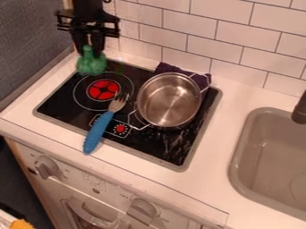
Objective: Move the broccoli left side edge of the left burner
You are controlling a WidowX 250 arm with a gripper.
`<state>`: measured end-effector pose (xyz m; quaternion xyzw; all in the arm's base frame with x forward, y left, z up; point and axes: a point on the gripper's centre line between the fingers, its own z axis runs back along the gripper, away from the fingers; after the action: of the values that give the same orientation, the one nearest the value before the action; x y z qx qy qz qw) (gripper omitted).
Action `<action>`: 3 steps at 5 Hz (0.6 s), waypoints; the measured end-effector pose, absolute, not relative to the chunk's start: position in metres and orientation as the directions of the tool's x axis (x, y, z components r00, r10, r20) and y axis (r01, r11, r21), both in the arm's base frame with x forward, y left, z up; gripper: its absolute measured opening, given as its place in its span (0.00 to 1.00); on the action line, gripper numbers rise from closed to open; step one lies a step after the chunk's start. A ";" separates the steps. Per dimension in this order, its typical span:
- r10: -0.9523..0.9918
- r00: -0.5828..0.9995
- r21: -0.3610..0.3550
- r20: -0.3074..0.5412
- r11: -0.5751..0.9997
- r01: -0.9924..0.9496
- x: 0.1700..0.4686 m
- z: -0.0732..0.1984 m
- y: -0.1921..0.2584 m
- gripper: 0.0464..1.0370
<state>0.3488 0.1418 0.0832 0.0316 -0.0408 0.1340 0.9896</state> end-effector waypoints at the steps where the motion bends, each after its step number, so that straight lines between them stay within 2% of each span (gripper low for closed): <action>1: 0.286 0.956 0.069 0.068 0.954 -0.290 0.353 0.073 0.155 0.28; 2: 0.315 0.948 0.056 0.035 0.947 -0.317 0.348 0.056 0.168 0.36; 3: 0.303 0.952 0.031 0.035 0.952 -0.304 0.349 0.055 0.165 0.67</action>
<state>0.3489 0.1650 0.0552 0.0178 -0.0149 0.1534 0.9879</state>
